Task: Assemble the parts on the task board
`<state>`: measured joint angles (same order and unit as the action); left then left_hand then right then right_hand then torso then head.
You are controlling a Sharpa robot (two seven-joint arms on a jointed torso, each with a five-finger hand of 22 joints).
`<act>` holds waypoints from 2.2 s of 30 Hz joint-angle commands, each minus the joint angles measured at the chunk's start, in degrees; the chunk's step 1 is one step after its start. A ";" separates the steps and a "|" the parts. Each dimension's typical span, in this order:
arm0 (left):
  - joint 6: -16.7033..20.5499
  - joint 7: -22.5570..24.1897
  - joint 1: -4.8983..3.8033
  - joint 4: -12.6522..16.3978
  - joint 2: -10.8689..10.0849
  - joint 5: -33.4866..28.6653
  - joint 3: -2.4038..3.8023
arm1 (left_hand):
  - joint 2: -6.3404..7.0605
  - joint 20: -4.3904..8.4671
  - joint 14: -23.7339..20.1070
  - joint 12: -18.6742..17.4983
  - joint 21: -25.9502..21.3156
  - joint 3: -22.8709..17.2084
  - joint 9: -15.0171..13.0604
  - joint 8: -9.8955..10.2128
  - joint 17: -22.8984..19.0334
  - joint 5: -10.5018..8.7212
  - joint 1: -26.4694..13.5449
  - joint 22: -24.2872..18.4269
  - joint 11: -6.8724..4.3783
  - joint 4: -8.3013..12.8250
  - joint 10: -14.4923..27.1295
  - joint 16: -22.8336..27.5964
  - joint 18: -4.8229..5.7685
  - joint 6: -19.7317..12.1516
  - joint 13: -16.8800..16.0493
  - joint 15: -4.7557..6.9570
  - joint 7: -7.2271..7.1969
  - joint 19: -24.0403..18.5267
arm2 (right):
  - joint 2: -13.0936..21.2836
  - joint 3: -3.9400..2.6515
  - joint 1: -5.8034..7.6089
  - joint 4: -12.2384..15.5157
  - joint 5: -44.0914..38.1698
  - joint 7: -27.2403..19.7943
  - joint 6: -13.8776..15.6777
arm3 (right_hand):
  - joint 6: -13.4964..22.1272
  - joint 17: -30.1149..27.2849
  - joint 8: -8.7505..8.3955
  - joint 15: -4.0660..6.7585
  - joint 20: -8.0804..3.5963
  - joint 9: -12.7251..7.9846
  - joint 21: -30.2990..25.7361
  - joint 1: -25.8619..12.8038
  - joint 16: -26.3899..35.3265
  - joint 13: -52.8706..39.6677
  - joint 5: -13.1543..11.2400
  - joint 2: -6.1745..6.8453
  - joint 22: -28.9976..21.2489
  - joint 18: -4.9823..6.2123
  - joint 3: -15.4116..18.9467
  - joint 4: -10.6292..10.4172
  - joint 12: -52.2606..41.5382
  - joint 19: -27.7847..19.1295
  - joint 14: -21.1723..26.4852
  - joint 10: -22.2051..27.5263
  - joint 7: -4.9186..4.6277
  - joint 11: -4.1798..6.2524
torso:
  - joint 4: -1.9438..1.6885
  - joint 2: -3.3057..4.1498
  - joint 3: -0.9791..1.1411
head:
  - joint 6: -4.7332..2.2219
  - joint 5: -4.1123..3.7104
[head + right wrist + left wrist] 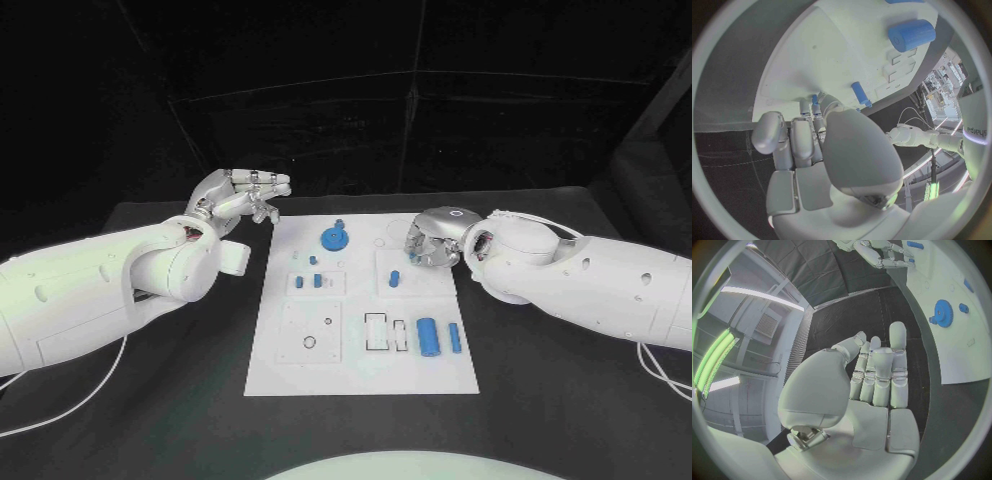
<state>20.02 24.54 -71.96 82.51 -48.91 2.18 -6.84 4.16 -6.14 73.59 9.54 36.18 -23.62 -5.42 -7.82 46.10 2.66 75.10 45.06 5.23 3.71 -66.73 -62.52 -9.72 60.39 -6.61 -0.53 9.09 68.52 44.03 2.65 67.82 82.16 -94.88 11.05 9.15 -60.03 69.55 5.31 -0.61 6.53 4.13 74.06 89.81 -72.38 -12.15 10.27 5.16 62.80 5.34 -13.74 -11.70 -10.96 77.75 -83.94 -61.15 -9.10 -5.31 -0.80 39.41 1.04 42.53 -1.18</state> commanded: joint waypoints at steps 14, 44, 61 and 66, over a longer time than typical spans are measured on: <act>-1.54 -0.61 -0.08 -0.13 0.08 -0.39 0.04 | -0.50 -0.30 -1.05 0.58 -0.61 0.90 0.26 -0.16 -0.98 0.21 0.46 -0.36 0.31 0.11 1.30 0.65 -0.67 -1.05 -0.21 -0.26 0.61 -0.36 | -0.54 0.19 -0.33 0.11 -2.35 0.98 -1.95 | -3.95 -0.60 1.18 1.23 -0.94 0.58 2.02 0.28 0.07 2.40 -1.53 -0.22 2.88 -0.42 -5.09 2.85 0.34 1.75 -2.18 -4.98 1.03 1.23 | 0.02 -0.06 0.00 | 0.29 0.16; -2.24 -1.39 -0.09 -0.55 -0.40 -0.39 0.04 | -0.62 -0.51 -2.04 0.97 -1.11 1.46 0.43 -0.21 -2.49 0.20 0.77 -0.69 0.57 0.24 2.09 1.49 -0.67 -1.62 -0.35 -0.49 0.88 -0.61 | 2.91 0.07 -0.49 5.64 -3.98 2.57 7.69 | -4.58 -1.00 0.98 1.42 -1.20 0.62 2.87 -0.84 0.11 3.49 -1.86 0.05 4.17 -0.66 -7.13 4.48 1.07 2.34 -2.23 -6.01 1.12 1.35 | 0.05 -0.09 -0.02 | 0.55 0.17; -2.49 -1.67 -0.10 -1.34 -0.19 -0.39 0.04 | -0.65 -0.60 -2.25 1.17 -1.28 1.80 0.48 -0.27 -2.79 0.20 0.59 -0.82 0.66 0.09 2.31 1.60 -0.67 -1.78 -0.43 -0.58 0.96 -0.66 | 6.17 -2.01 -0.36 15.97 -0.80 2.21 10.88 | -4.69 -0.99 0.83 1.46 -1.28 0.60 3.15 -1.43 -0.04 3.87 -1.45 0.29 4.57 -0.72 -8.06 5.02 1.35 2.51 -2.27 -6.31 1.10 1.36 | -0.13 -0.09 -0.10 | 0.18 1.11; -2.54 -1.68 -0.10 -1.40 -0.01 -0.39 0.04 | -0.65 -0.61 -2.28 1.20 -1.30 1.86 0.49 -0.28 -2.83 0.20 0.57 -0.84 0.66 0.07 2.34 1.62 -0.67 -1.80 -0.44 -0.59 0.96 -0.67 | 4.69 -2.26 -0.33 18.17 -0.62 1.84 11.24 | -4.71 -0.98 0.79 1.46 -1.31 0.60 3.20 -1.56 -0.09 3.97 -1.37 0.37 4.63 -0.72 -8.32 5.20 1.43 2.53 -2.29 -6.37 1.09 1.36 | -0.03 -0.08 -0.08 | 0.18 1.95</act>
<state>18.23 22.74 -71.97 81.10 -49.03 2.02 -6.85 3.67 -6.49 71.76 10.48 35.07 -22.14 -5.02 -7.81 43.36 2.66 75.60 44.31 5.84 3.79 -64.89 -61.02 -9.70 59.05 -6.99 -1.14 10.01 68.17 49.11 0.48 67.39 99.73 -96.17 13.43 18.56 -64.26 68.61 6.08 0.32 5.21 4.68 77.04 88.85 -72.37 -8.28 8.53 5.35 67.34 5.33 -21.60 -6.51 -9.86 79.88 -84.04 -67.06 -8.00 -3.89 -0.88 39.30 0.94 42.70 0.34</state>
